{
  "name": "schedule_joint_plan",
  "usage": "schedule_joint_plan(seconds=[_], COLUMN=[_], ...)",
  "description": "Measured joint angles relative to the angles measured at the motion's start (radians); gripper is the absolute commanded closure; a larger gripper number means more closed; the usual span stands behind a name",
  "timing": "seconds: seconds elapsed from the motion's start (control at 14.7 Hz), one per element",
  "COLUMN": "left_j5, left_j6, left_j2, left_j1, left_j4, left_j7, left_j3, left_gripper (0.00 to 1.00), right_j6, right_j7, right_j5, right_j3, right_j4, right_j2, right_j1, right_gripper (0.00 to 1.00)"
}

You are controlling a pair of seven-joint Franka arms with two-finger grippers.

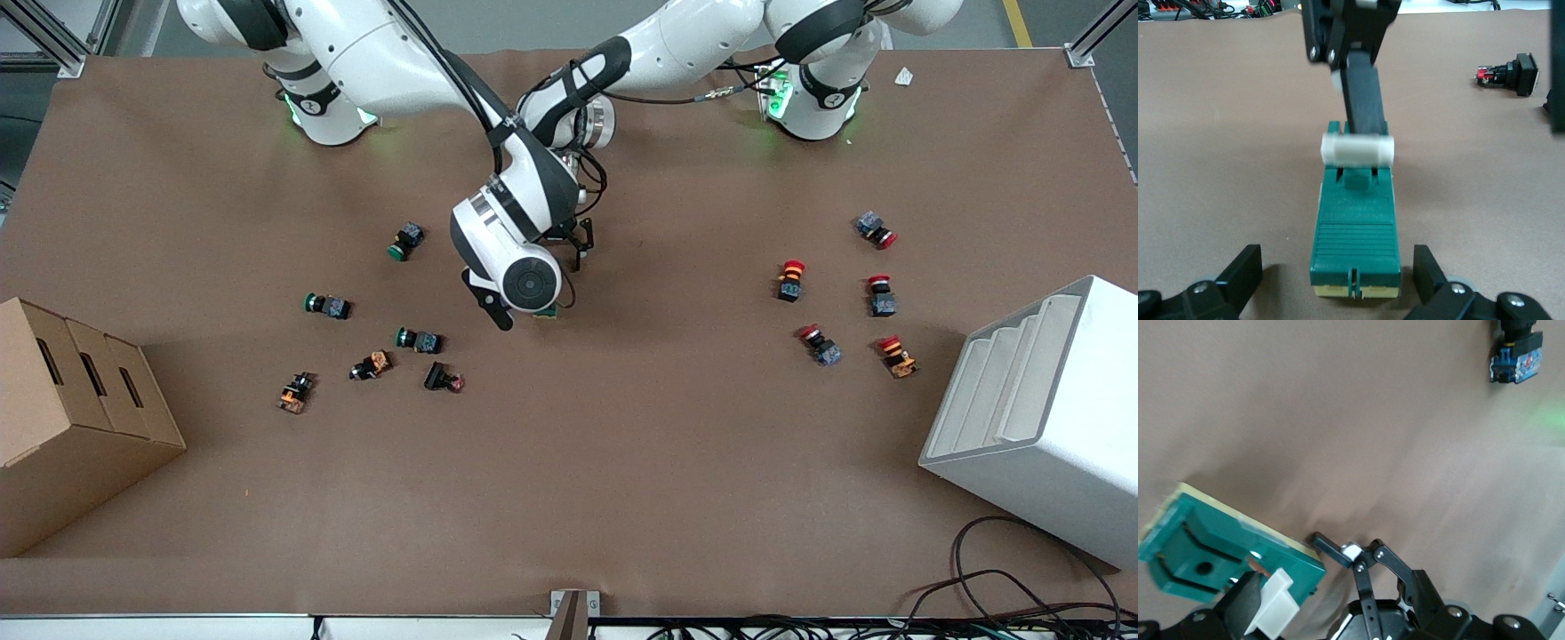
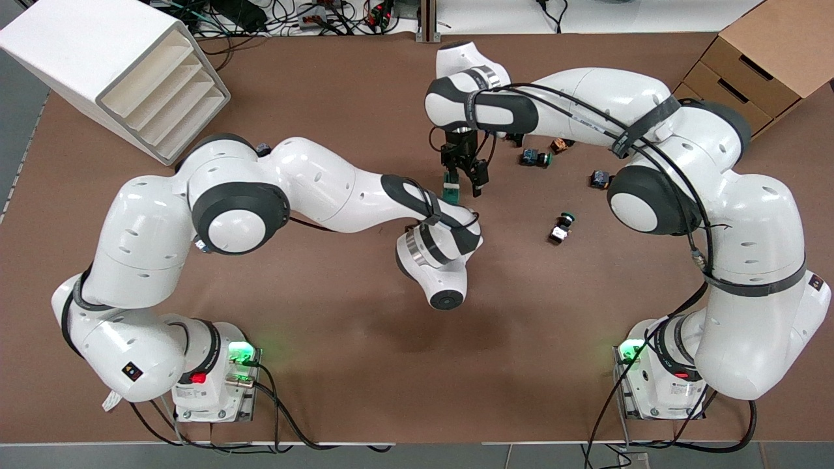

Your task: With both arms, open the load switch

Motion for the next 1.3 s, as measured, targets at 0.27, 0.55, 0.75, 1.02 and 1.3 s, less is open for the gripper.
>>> schedule_joint_plan(seconds=[0.27, 0.55, 0.75, 1.02, 1.3], left_j5=[0.000, 0.000, 0.000, 0.000, 0.000], left_j6=[0.000, 0.000, 0.000, 0.000, 0.000], left_j2=[0.000, 0.000, 0.000, 0.000, 0.000], left_j1=[0.000, 0.000, 0.000, 0.000, 0.000], left_j4=[0.000, 0.000, 0.000, 0.000, 0.000], left_j7=[0.000, 0.000, 0.000, 0.000, 0.000], left_j3=[0.000, 0.000, 0.000, 0.000, 0.000], left_gripper=[0.00, 0.00, 0.00, 0.00, 0.00], right_j6=[0.000, -0.028, -0.044, -0.105, -0.144], right_j7=[0.000, -0.052, -0.307, -0.727, -1.097], right_j5=[0.000, -0.008, -0.044, -0.140, -0.248], right_j3=[0.006, -0.011, -0.040, -0.044, -0.047], right_j4=[-0.048, -0.054, -0.041, -0.043, -0.050], right_j2=[0.000, -0.013, -0.109, -0.275, -0.359], right_j1=[0.031, 0.021, -0.107, -0.337, -0.467], right_gripper=[0.00, 0.00, 0.00, 0.00, 0.00])
